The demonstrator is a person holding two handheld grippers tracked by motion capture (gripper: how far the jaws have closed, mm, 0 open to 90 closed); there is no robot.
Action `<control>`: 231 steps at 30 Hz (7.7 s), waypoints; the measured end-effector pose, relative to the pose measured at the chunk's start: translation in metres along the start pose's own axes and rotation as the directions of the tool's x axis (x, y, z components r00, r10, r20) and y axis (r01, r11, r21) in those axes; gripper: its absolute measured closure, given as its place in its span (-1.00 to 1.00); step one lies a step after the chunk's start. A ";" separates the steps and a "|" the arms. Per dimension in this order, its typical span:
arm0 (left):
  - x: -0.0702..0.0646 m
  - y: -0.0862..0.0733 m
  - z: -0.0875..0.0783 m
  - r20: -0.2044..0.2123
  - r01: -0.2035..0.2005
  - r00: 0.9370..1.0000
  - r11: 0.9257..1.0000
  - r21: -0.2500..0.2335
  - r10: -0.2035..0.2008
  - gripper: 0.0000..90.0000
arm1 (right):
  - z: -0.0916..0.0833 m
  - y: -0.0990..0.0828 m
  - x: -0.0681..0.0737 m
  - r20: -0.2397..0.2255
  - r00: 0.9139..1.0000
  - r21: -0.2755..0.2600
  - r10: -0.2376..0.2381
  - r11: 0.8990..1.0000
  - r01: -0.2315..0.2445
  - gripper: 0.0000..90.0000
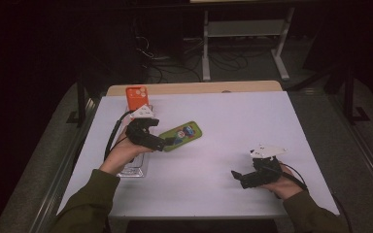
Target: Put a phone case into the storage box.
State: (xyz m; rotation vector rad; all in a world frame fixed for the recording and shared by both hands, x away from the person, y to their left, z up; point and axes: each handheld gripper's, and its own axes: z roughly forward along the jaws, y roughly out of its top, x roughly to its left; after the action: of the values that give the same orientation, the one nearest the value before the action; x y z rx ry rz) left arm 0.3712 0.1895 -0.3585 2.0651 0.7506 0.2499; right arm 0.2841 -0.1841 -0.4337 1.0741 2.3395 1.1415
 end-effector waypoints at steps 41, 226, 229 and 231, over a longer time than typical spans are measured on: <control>0.038 0.028 0.058 0.076 -0.141 0.989 0.960 0.244 0.126 -1.00 | 0.001 -0.002 0.000 -0.023 1.000 0.020 -0.016 1.000 0.016 -1.00; -0.049 0.066 0.099 0.224 -0.314 0.949 0.737 0.599 0.222 -0.64 | 0.062 0.038 0.074 0.456 0.150 0.261 -0.877 0.294 0.919 -0.42; -0.050 0.066 0.100 0.227 -0.314 0.949 0.736 0.600 0.219 -0.64 | 0.064 0.040 0.075 0.459 0.134 0.274 -0.878 0.283 0.919 -0.32; -0.050 0.065 0.101 0.227 -0.312 0.949 0.732 0.605 0.217 -0.64 | 0.066 0.040 0.076 0.458 0.126 0.281 -0.880 0.278 0.919 -0.26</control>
State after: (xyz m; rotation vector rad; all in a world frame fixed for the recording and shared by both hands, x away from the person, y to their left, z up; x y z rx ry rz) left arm 0.4027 0.0633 -0.3585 2.8170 0.4763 -0.0096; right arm 0.2903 -0.0766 -0.4412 -0.2414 1.8093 0.2935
